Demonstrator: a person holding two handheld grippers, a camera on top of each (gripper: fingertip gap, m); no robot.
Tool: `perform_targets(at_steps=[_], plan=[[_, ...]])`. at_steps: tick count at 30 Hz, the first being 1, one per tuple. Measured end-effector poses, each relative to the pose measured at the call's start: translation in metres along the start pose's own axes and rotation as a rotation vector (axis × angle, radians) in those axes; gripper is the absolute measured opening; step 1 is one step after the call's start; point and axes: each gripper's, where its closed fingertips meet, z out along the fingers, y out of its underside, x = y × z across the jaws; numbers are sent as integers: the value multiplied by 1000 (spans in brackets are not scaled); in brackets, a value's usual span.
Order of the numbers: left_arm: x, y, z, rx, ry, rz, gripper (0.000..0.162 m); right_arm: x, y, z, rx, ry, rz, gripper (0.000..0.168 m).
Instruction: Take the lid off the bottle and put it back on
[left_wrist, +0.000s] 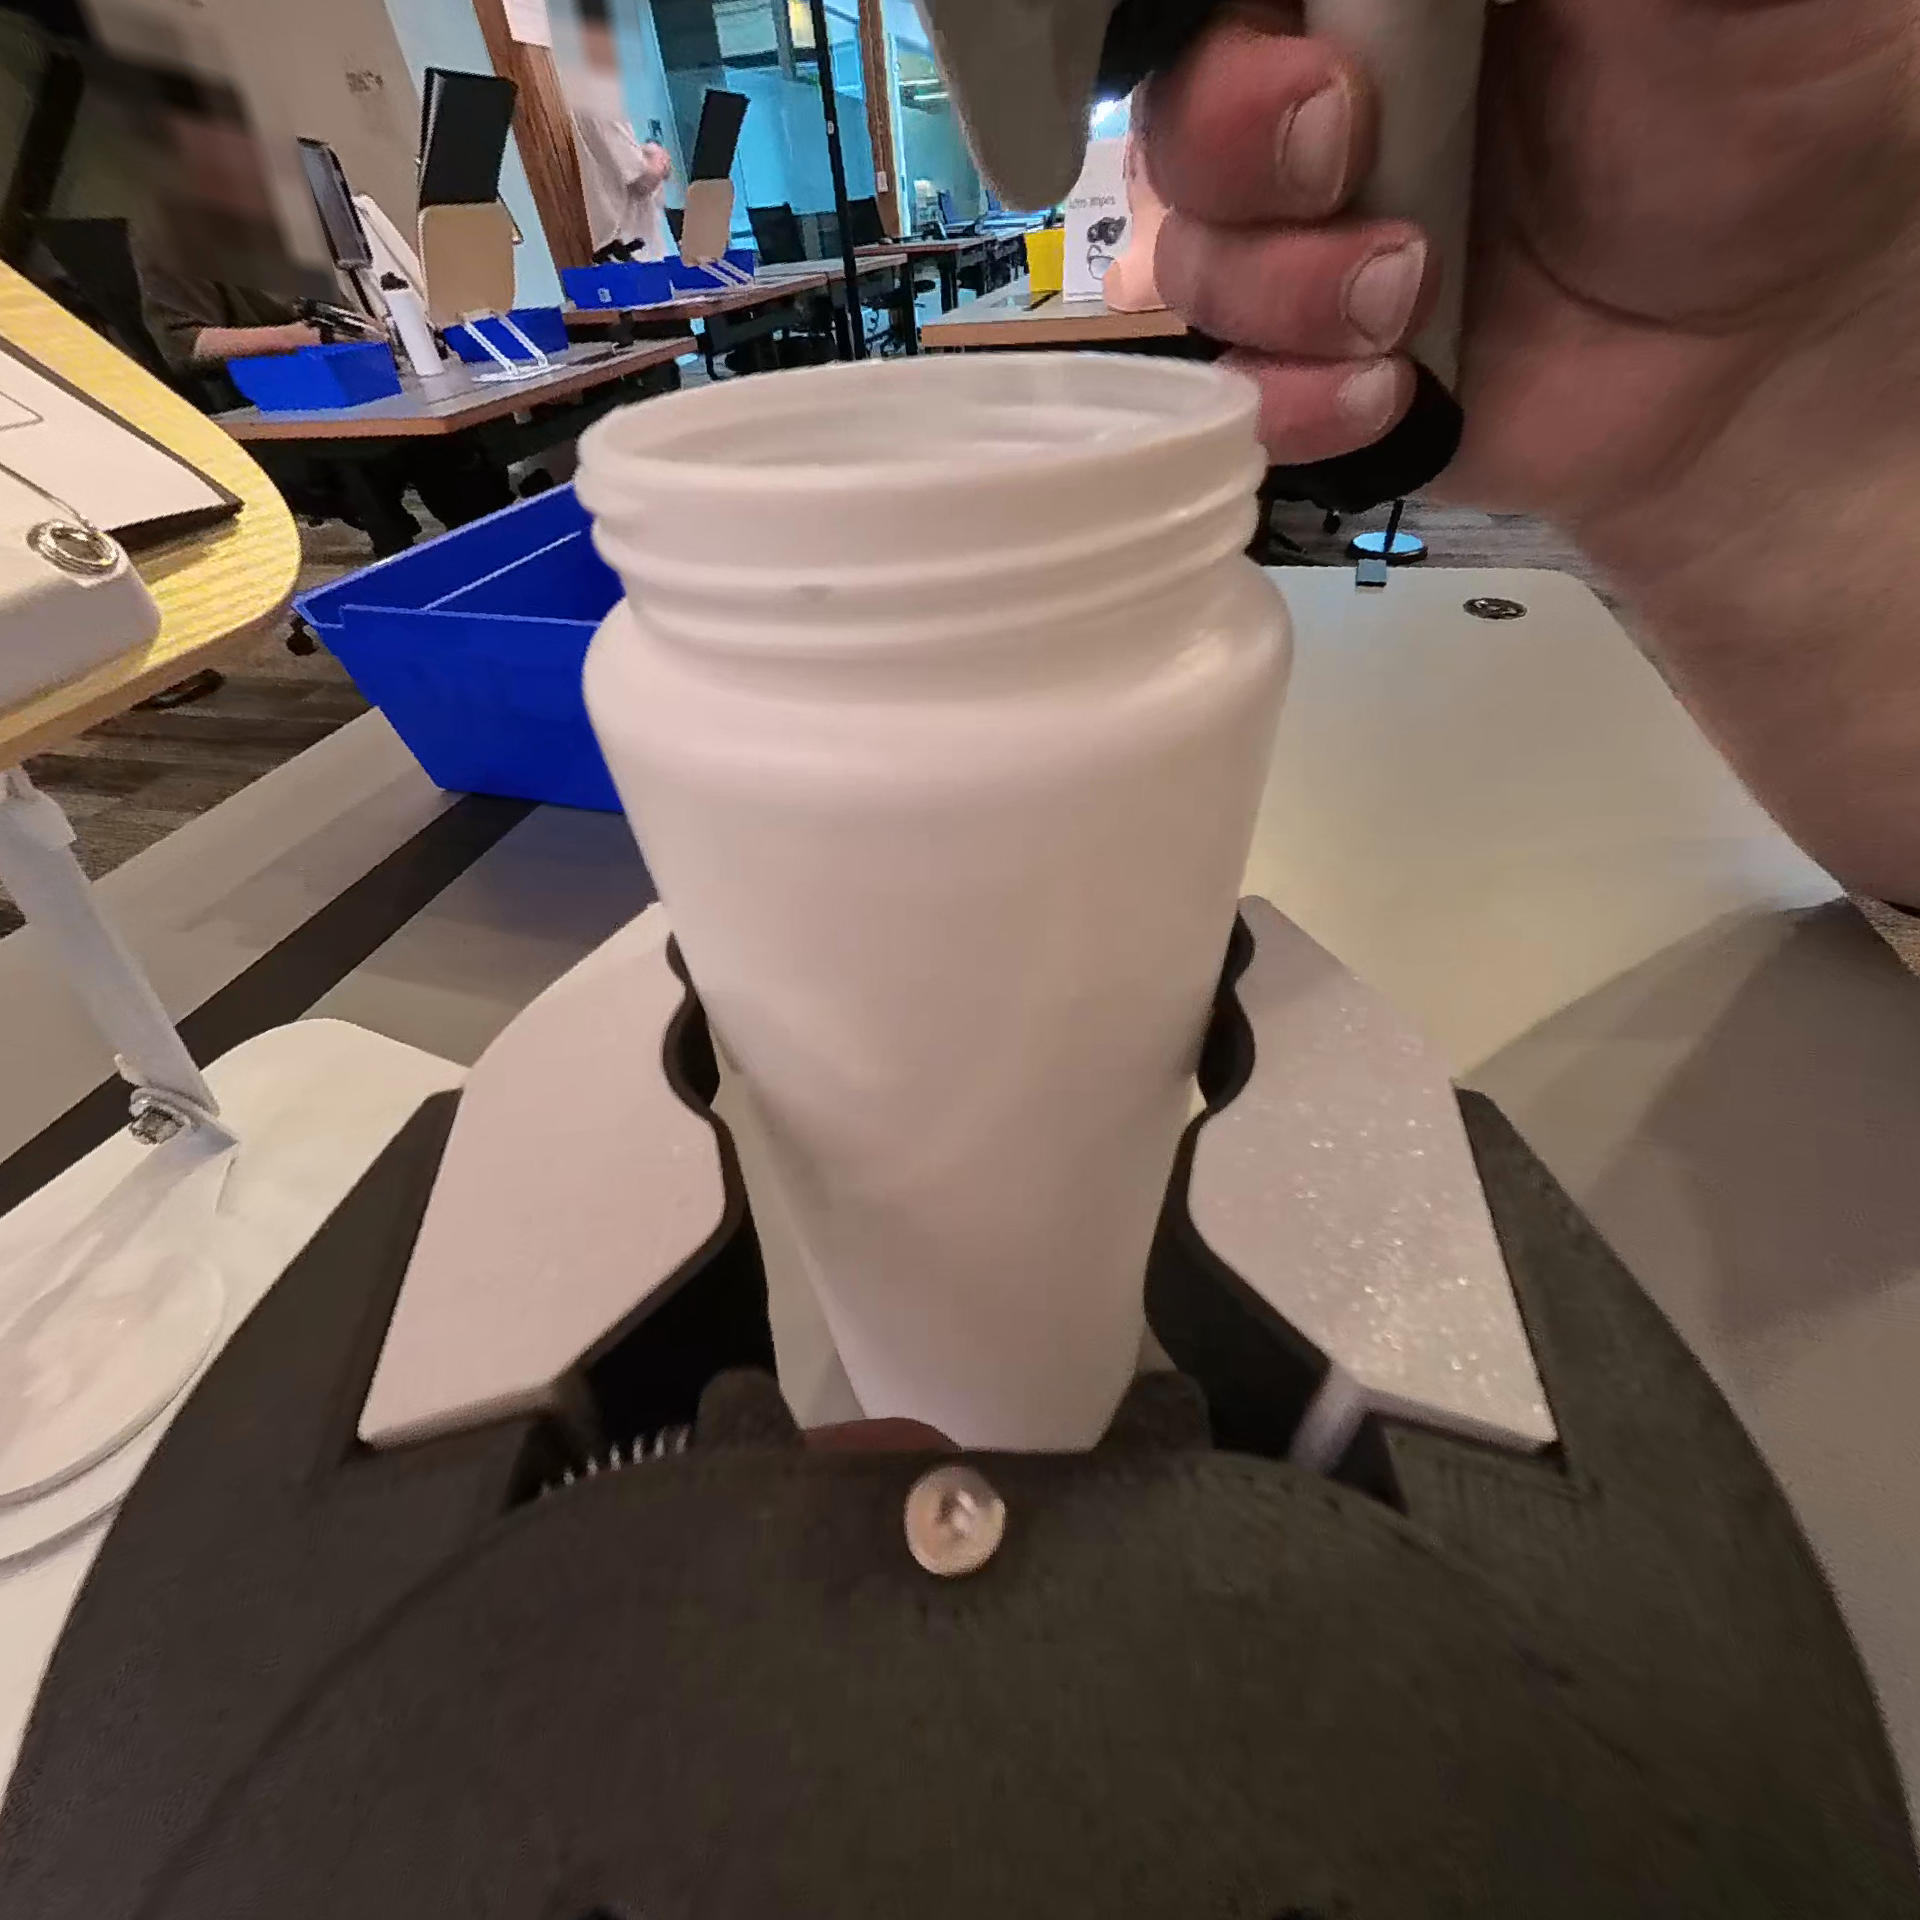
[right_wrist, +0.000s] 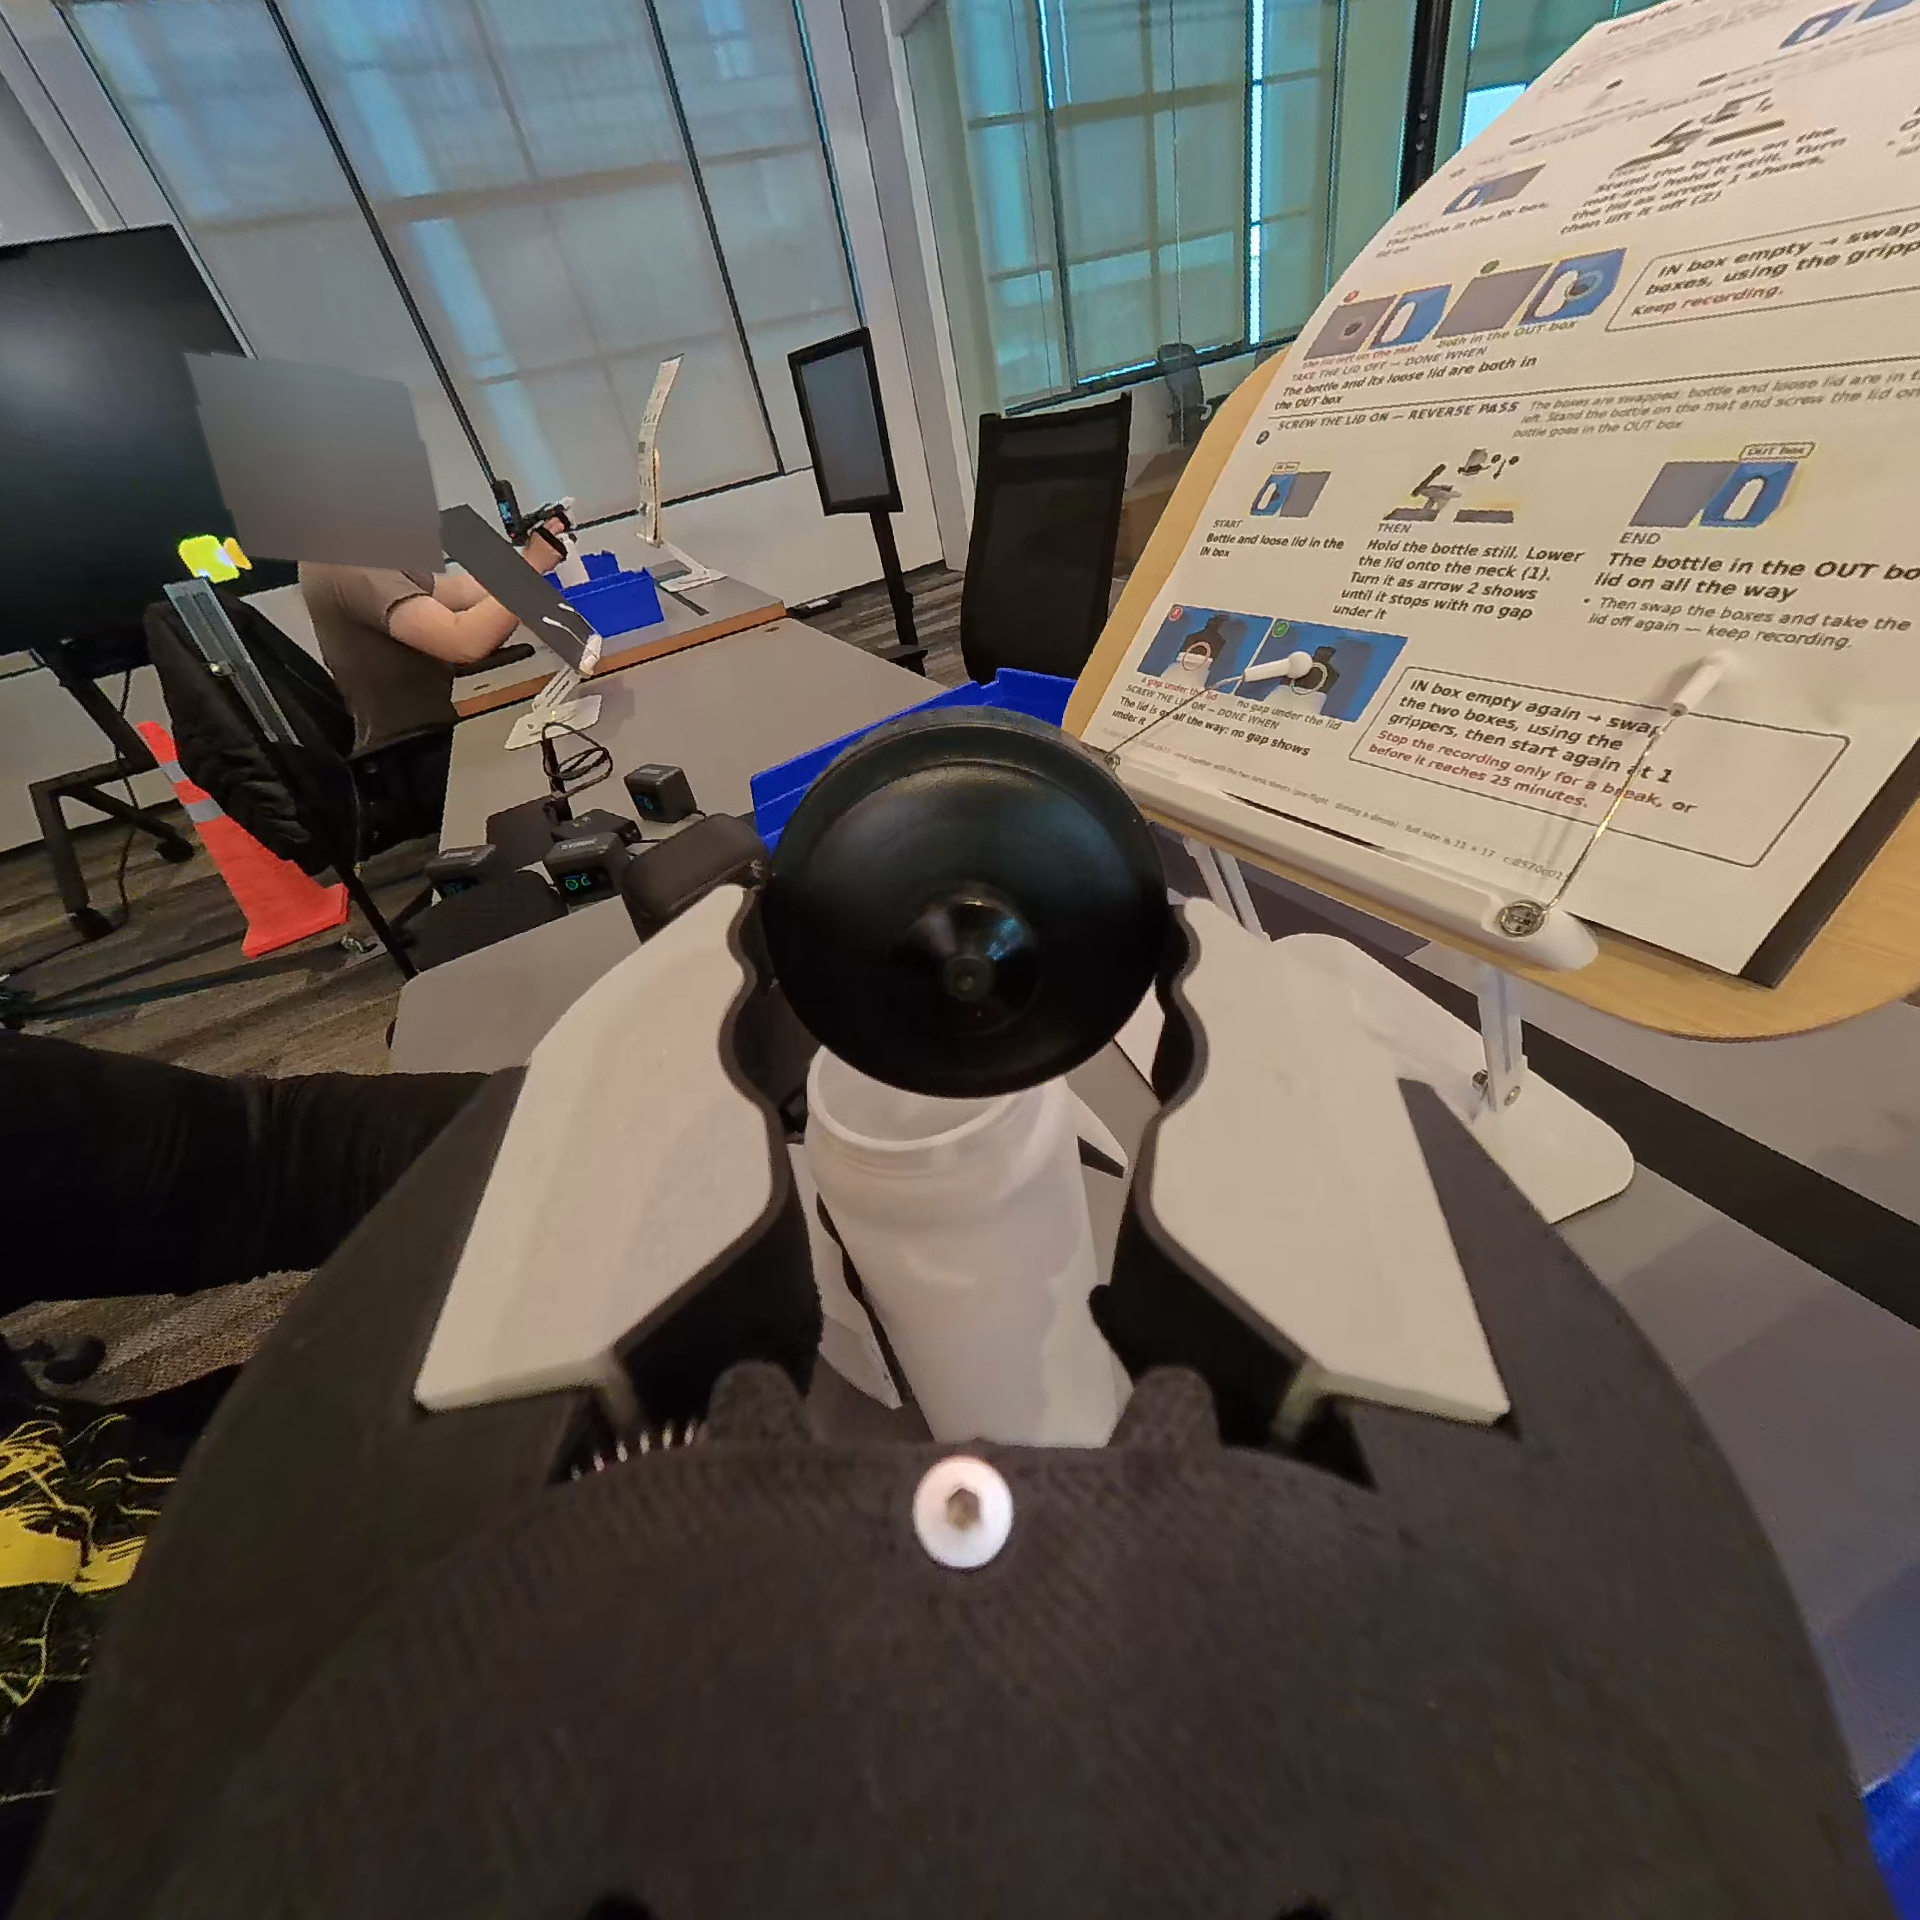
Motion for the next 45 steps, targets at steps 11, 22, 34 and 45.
perform_targets(at_steps=[11, 22, 34, 45], plan=[[-6, 0, 1, 16, 29, 1, 90, 0, 13, -1, -463, -85, -172, 72], [-5, -1, 6, 26, 58, 1, 90, 8, 48, 14, -1106, -254, -401, 72], [-4, 0, 6, 19, 78, -1, 89, 2, 71, 27, -1360, -358, -551, 72], [-4, 0, 6, 21, 84, -1, 89, 2, 72, 26, -1352, -387, -629, 72]])
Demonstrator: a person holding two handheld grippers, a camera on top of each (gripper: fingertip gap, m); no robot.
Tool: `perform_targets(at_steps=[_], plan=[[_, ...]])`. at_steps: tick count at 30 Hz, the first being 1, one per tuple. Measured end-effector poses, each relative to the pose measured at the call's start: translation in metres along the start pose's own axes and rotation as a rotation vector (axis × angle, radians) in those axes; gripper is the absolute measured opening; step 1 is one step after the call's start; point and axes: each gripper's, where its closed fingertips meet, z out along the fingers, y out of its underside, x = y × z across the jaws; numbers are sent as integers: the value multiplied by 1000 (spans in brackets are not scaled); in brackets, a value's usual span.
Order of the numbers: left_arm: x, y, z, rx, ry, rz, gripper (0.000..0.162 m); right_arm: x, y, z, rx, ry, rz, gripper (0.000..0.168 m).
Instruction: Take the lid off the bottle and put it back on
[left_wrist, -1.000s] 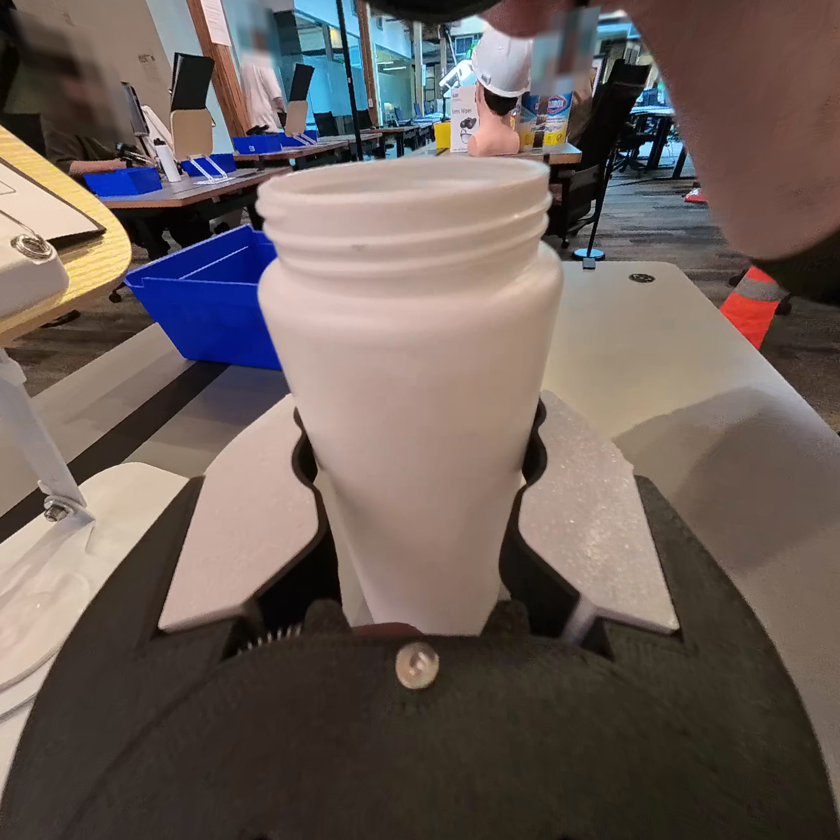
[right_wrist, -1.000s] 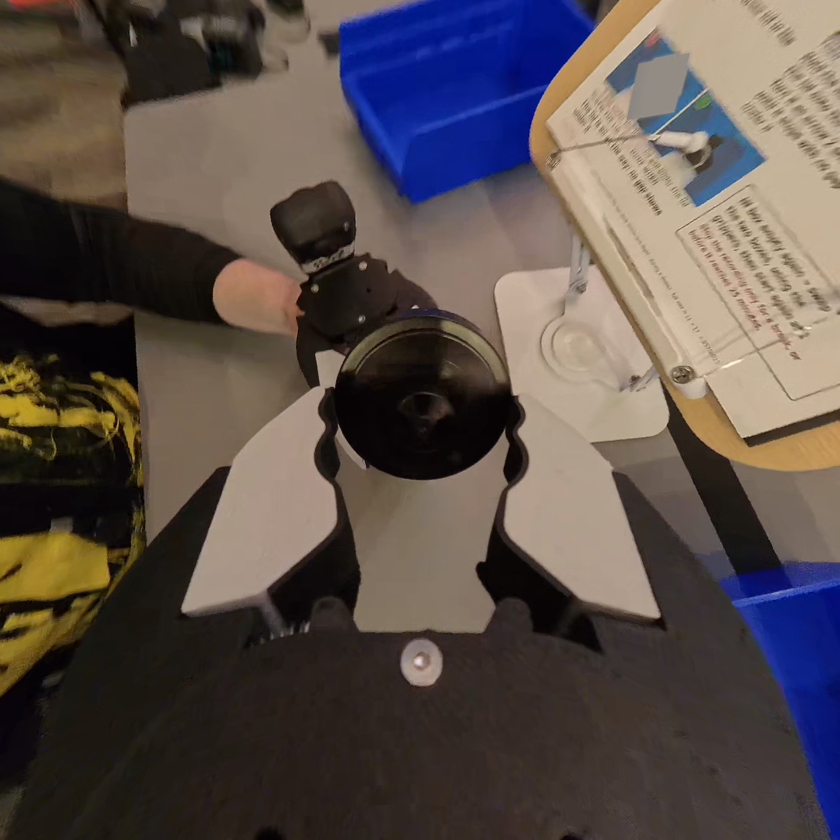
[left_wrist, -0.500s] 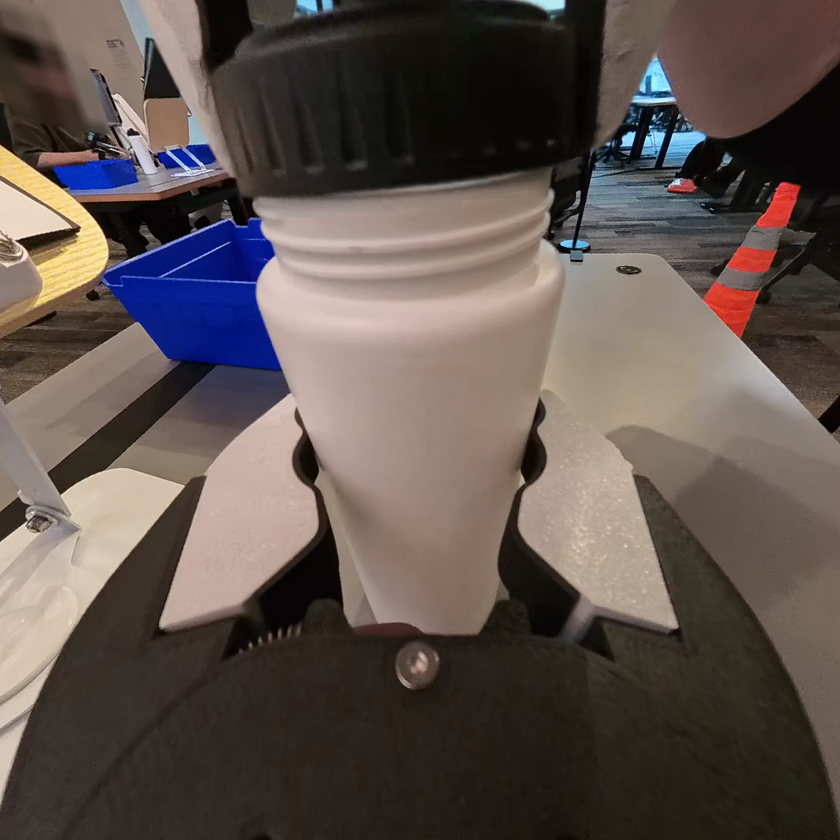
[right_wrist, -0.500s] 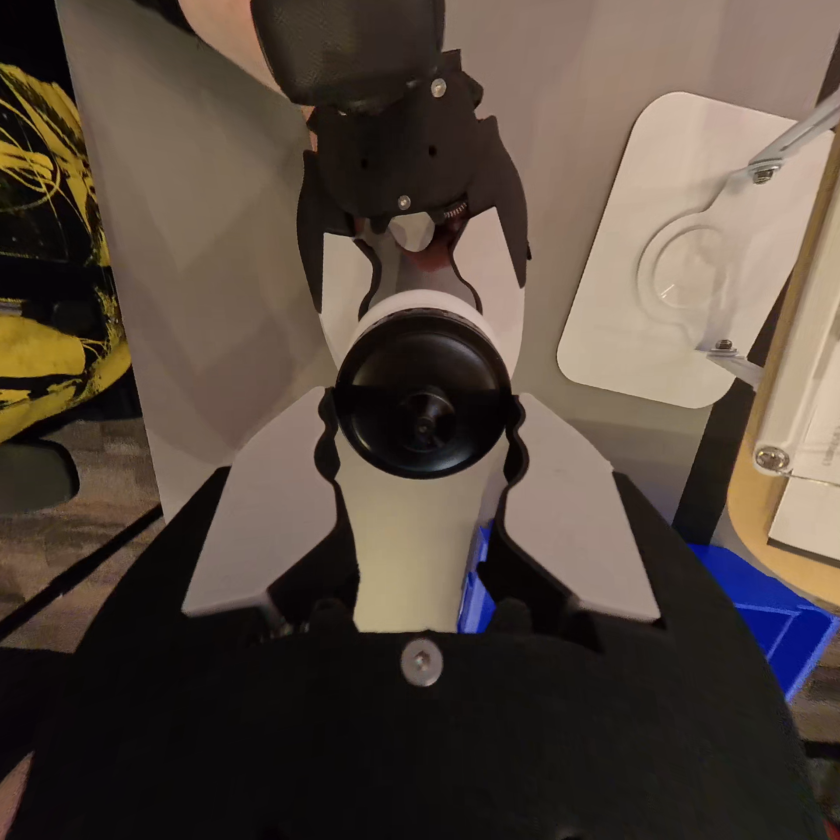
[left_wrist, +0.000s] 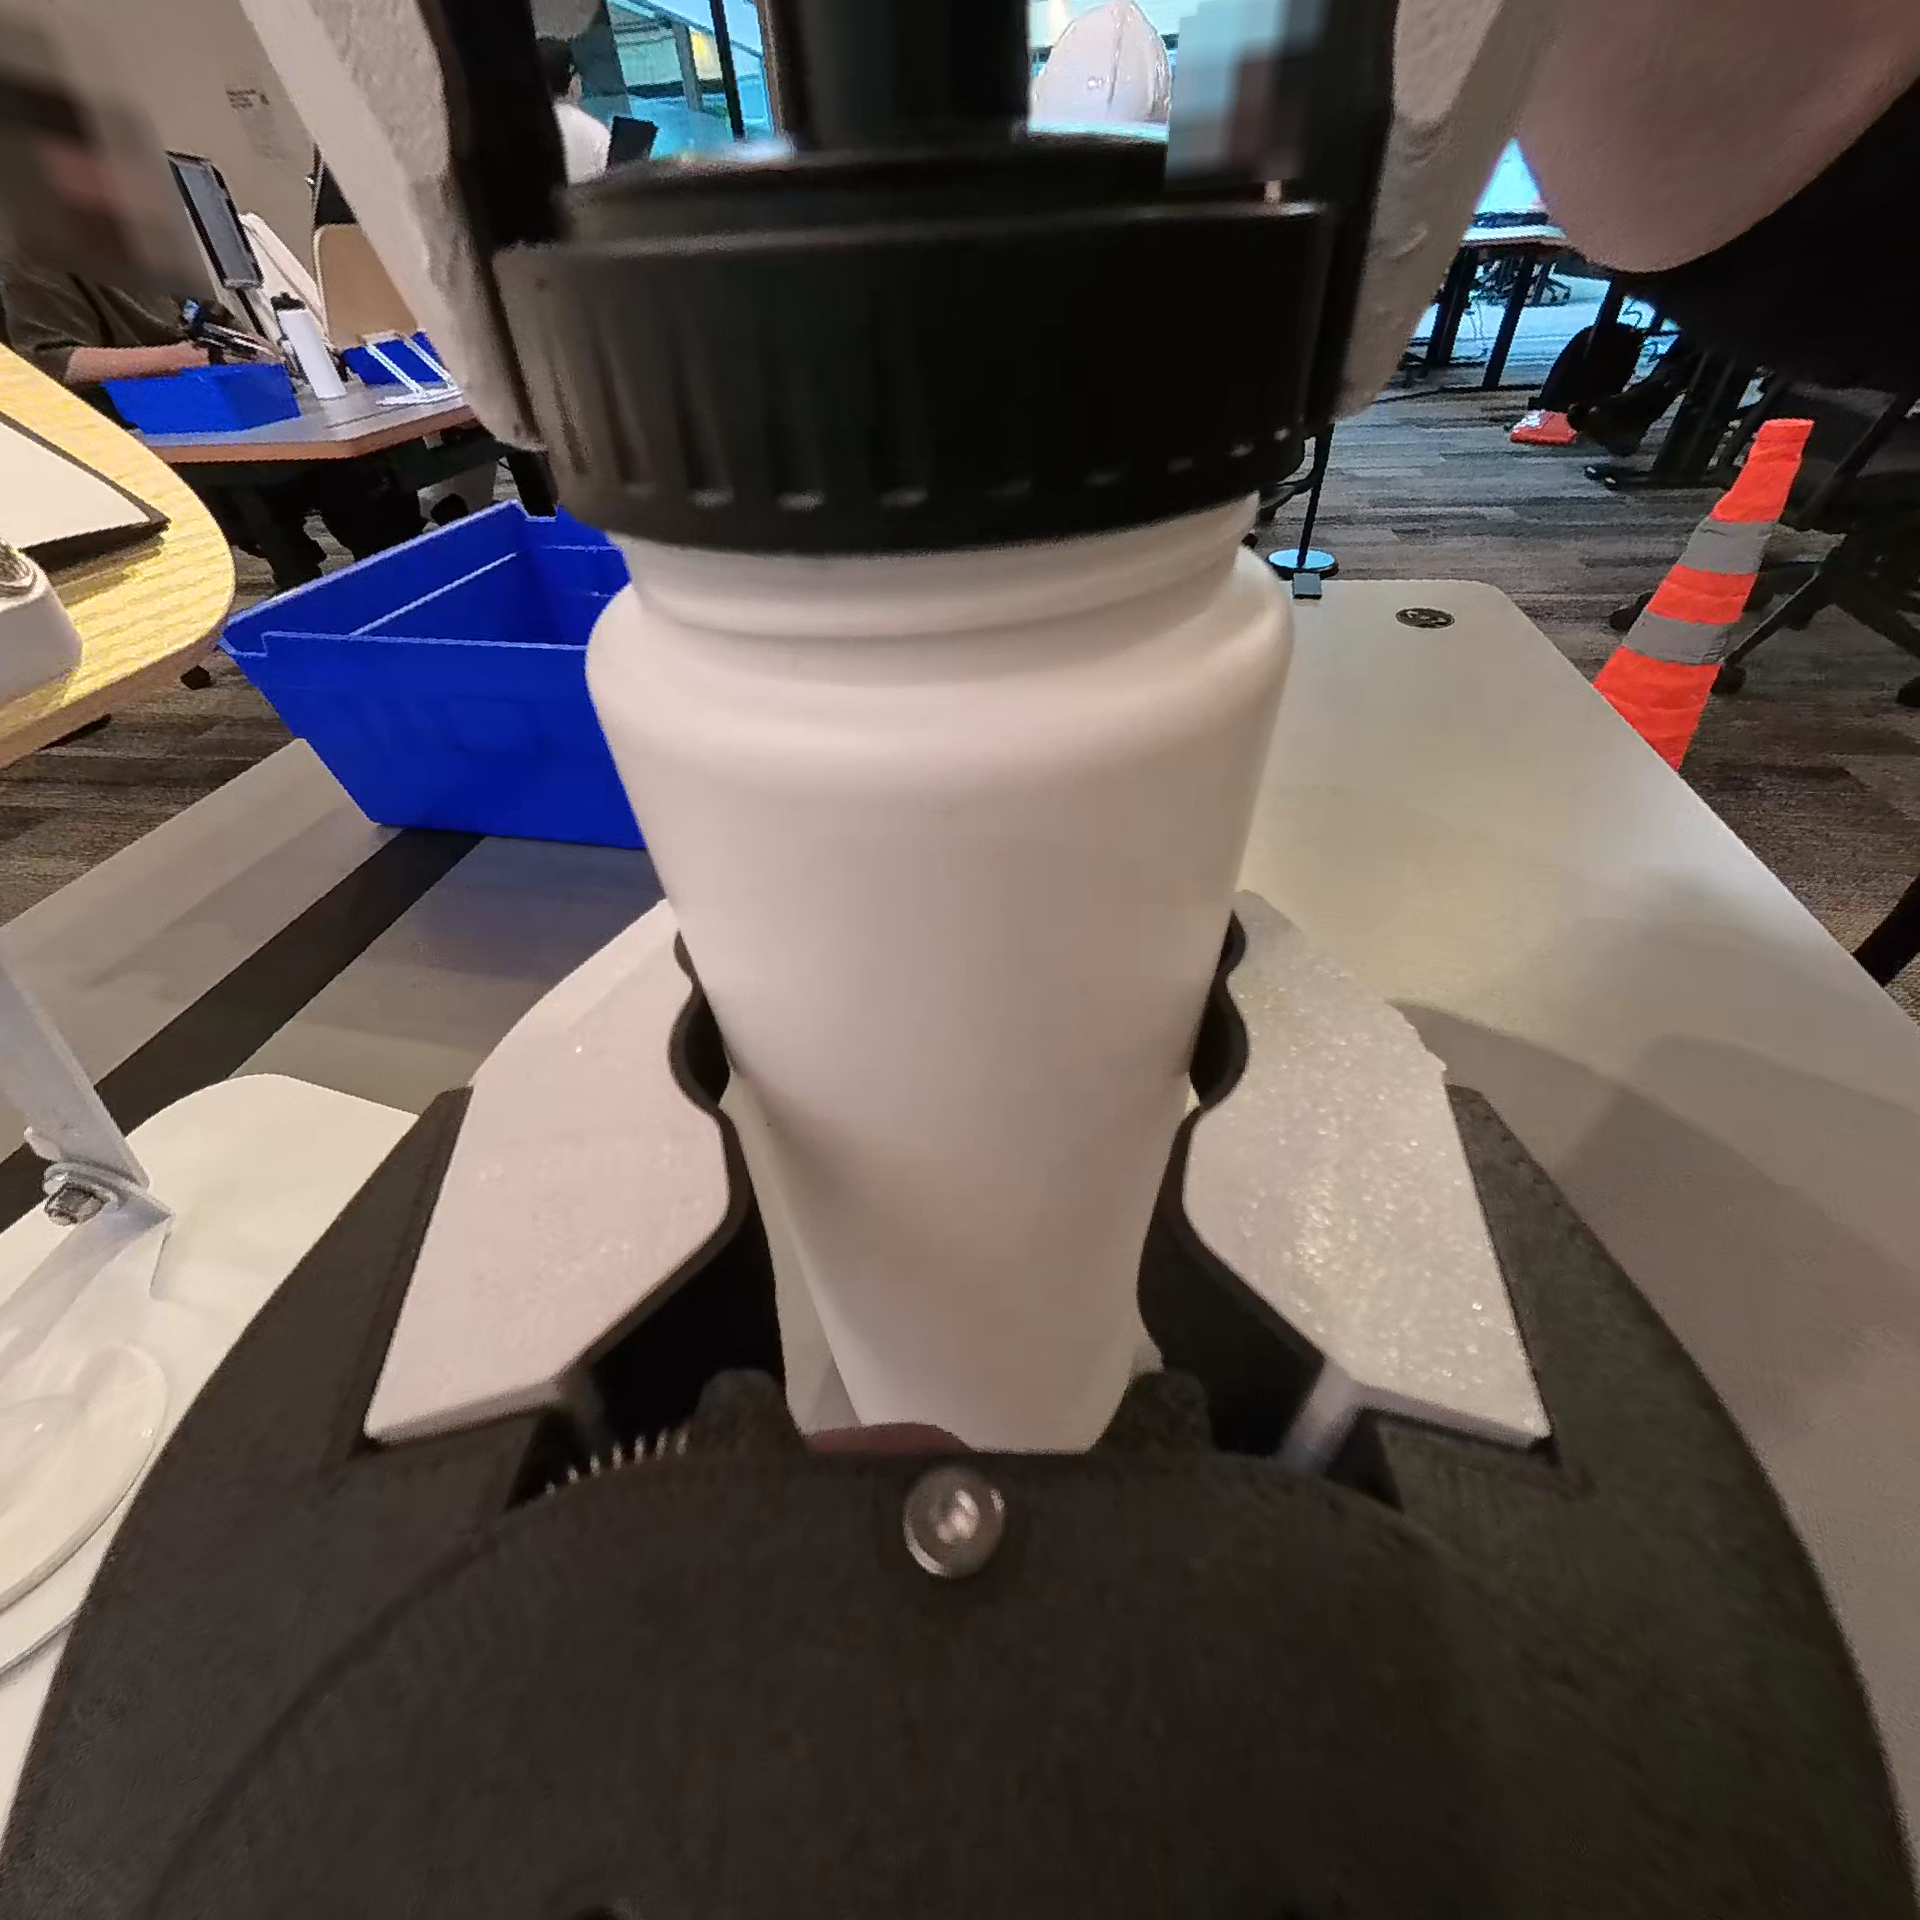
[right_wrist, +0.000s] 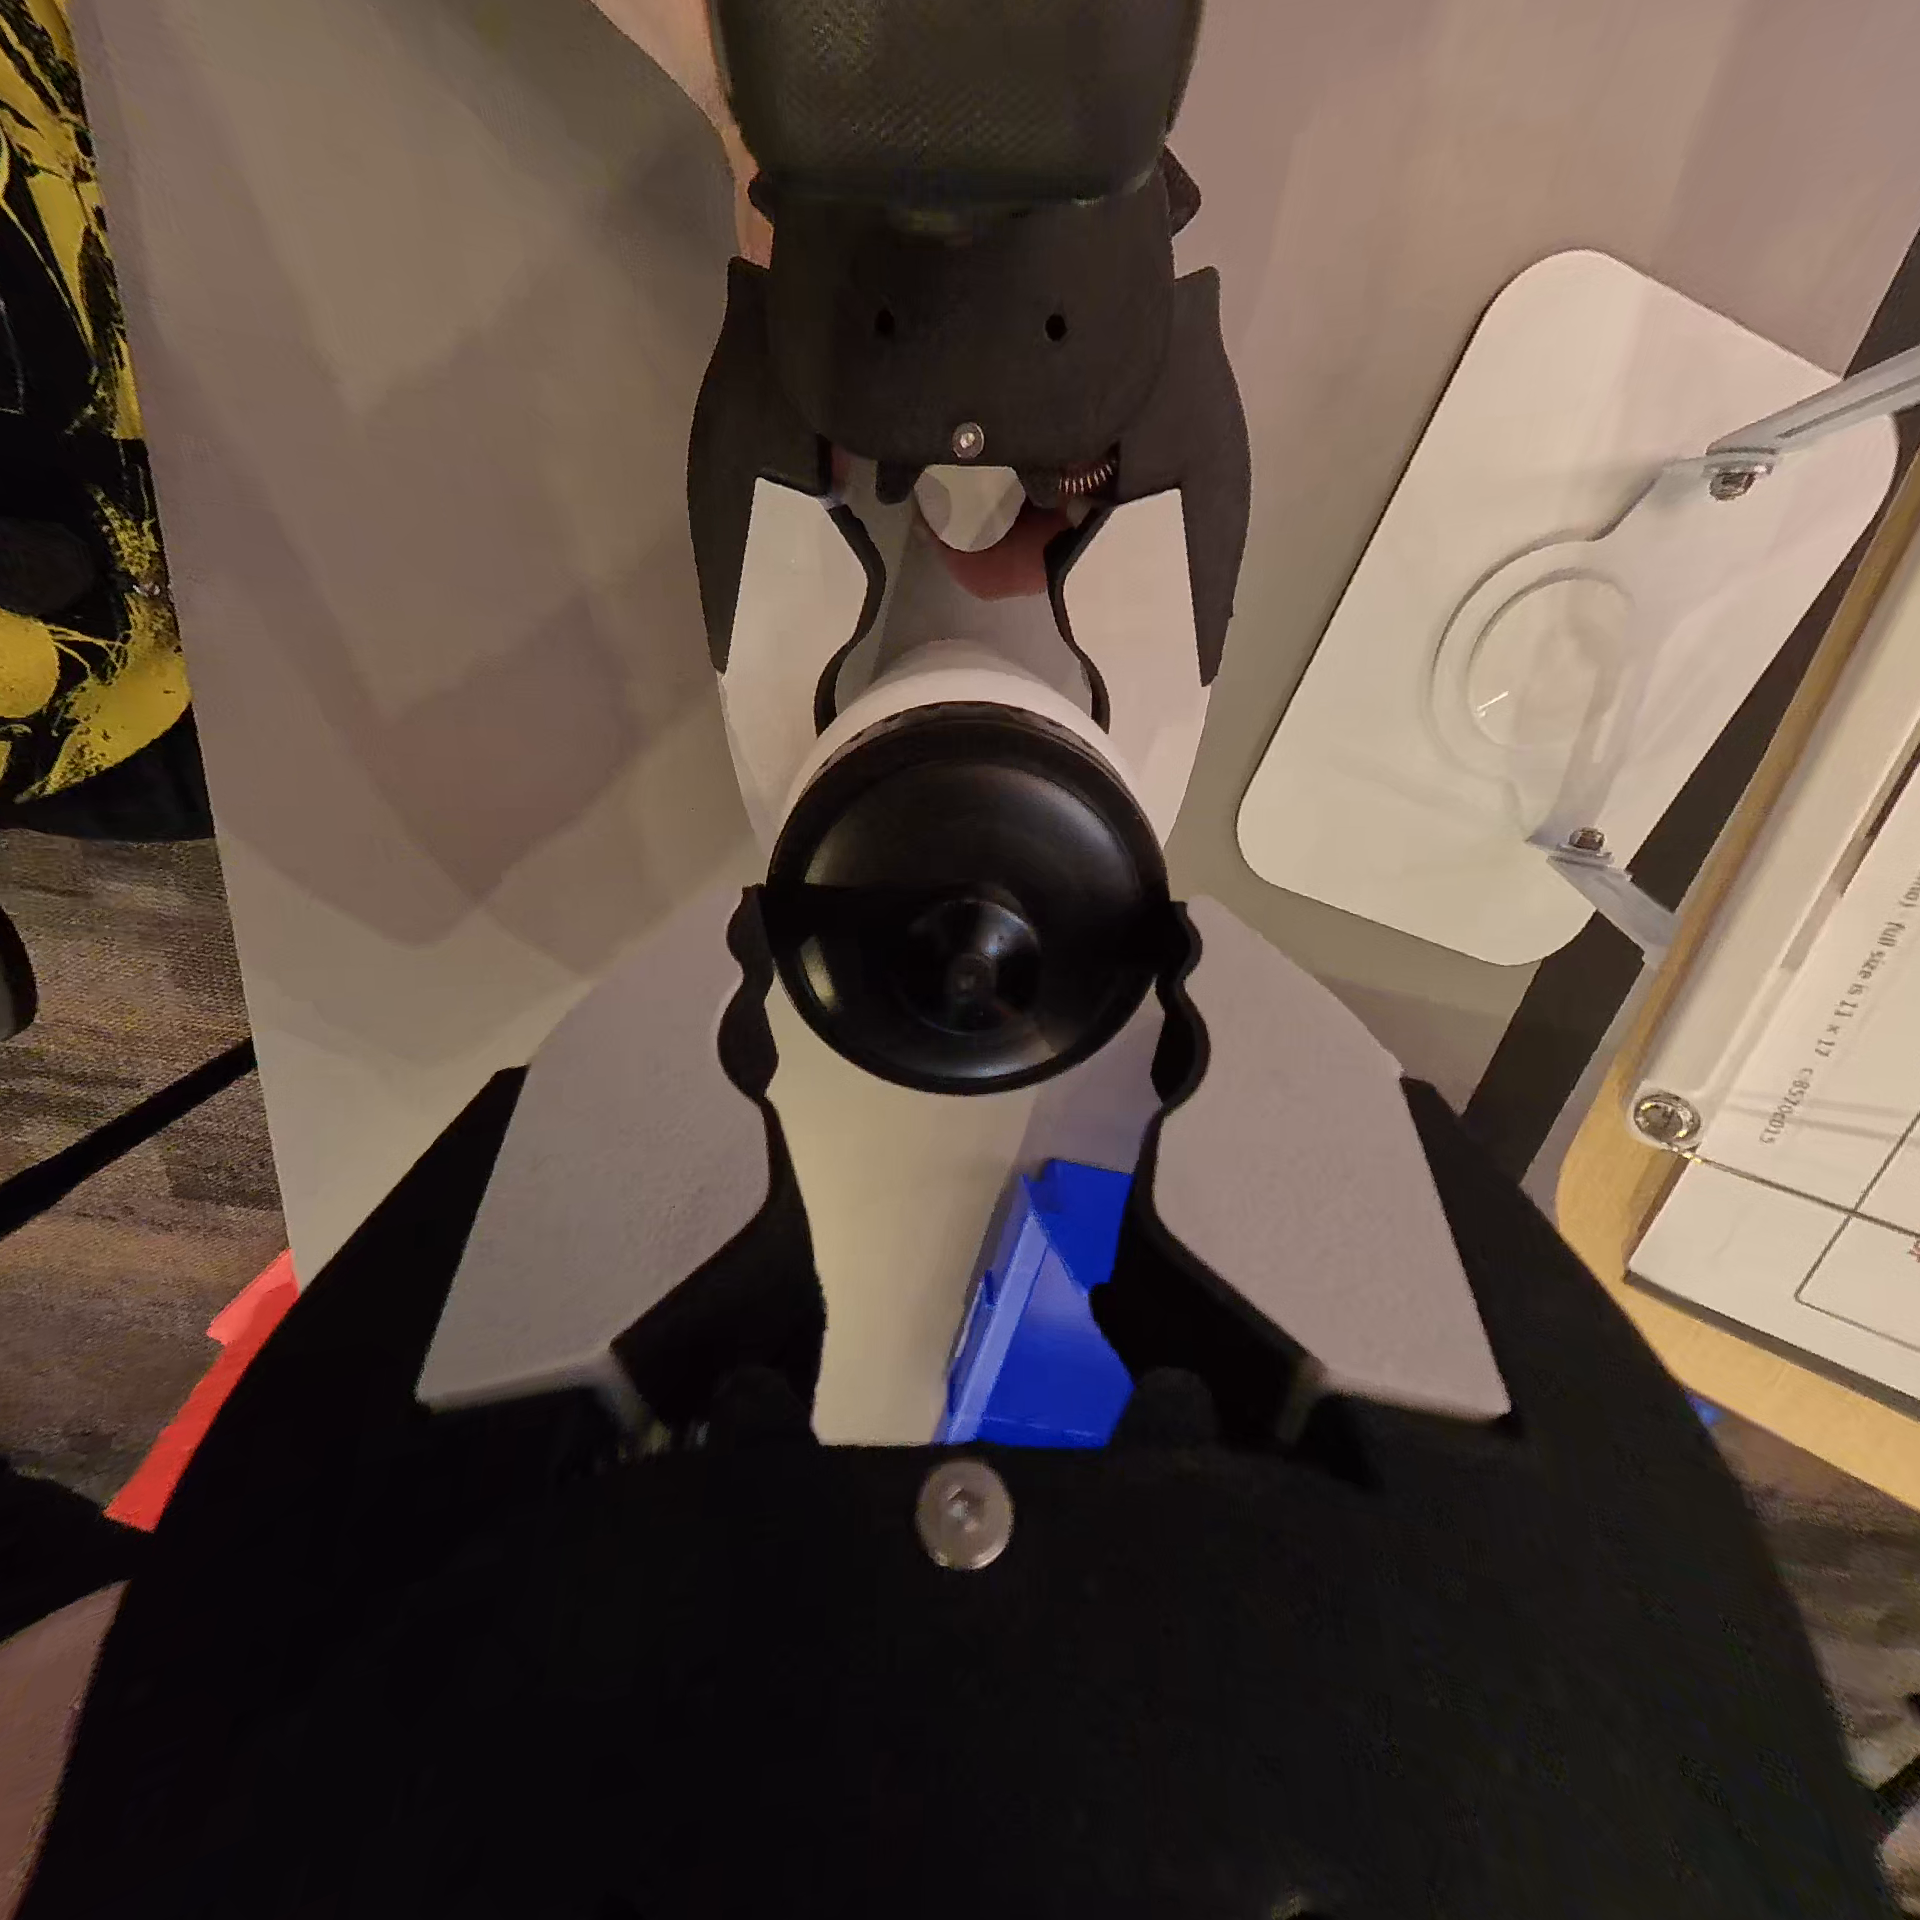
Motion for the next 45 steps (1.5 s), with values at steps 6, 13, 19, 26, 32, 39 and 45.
perform_targets(at_steps=[6, 13, 19, 26, 32, 39, 45], plan=[[1, 1, -1, -2, 11, -8, 87, -1, 0, 1, -50, 33, 260, 72], [1, 1, 0, -5, 9, -7, 87, -2, 0, 1, -18, 63, 396, 72], [2, 1, 0, -1, 16, -2, 87, -2, 7, 5, -68, 72, 186, 80], [4, 0, 0, 0, 24, 5, 87, 2, -3, -5, -37, 80, 8, 86], [4, 0, 0, -1, 27, 6, 87, -4, 1, 0, -85, -16, -24, 72], [3, 1, 0, -2, 23, -1, 87, -4, 2, 0, -84, -3, 183, 72], [5, 0, 1, -3, 25, 14, 87, -8, 3, 0, -72, 47, 367, 72]])
